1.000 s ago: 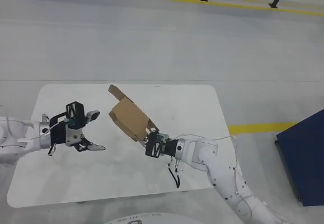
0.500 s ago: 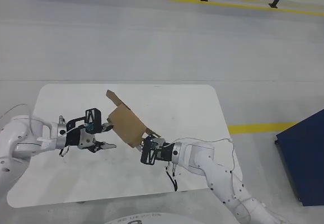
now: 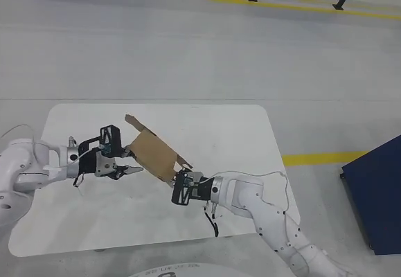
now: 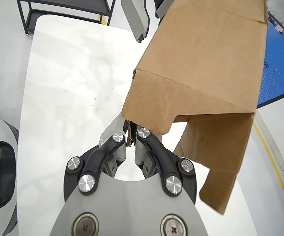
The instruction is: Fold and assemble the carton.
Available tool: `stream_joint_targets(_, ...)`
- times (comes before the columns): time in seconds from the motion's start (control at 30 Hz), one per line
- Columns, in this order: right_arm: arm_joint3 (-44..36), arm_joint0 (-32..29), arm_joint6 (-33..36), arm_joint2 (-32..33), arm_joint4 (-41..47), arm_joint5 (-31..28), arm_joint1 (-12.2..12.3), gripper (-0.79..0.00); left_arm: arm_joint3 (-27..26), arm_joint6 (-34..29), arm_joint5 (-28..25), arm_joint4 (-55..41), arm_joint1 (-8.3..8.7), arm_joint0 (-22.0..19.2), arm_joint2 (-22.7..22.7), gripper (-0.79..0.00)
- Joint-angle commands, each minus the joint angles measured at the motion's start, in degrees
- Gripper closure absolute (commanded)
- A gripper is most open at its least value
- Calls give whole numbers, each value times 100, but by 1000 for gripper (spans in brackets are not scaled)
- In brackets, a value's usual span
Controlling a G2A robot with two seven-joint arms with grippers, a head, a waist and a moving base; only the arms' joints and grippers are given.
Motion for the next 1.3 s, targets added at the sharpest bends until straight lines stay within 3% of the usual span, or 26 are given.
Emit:
stream_joint_targets(0.0, -3, -4, 1, -5, -3, 11, 1, 0, 33, -133, -129, -28, -7, -1, 113, -372)
stream_joint_targets(0.13, -10, -25, -26, 20, 1, 28, 9, 0, 87, -270, -142, -227, -22, -91, 280, -289)
stream_joint_targets(0.3, -11, -60, -22, 40, 12, 74, 16, 0, 12, -383, -142, -510, 32, -177, 483, -74)
stream_joint_targets(0.33, -2, -58, -18, 46, 36, 82, 16, 0, 4, -403, -142, -565, 53, -196, 503, 0)
stream_joint_targets(0.63, 18, -68, -12, 100, 264, 228, 10, 0, 15, -433, -142, -652, 229, -295, 595, 0)
stream_joint_targets(0.7, 15, -75, -19, 117, 296, 213, 13, -379, 37, -385, -142, -531, 257, -308, 518, 0)
stream_joint_targets(0.73, 11, -79, -22, 124, 306, 211, 14, -711, 43, -350, -116, -435, 265, -303, 463, 0)
stream_joint_targets(0.77, 10, -84, -21, 131, 310, 213, 16, -757, 32, -279, -51, -353, 269, -280, 415, 0)
stream_joint_targets(1.03, -57, -365, -369, 441, 379, 360, 64, -585, 161, 286, -142, -515, 280, -136, 233, 0)
stream_joint_targets(1.07, -80, -430, -460, 500, 377, 366, 75, -600, 184, 321, -142, -575, 281, -136, 218, 0)
stream_joint_targets(1.13, -124, -567, -692, 620, 382, 342, 98, -785, 215, 448, -142, -730, 282, -127, 163, 0)
stream_joint_targets(1.27, -148, -644, -875, 696, 360, 219, 120, -785, 215, 448, -142, -730, 282, -127, 163, 0)
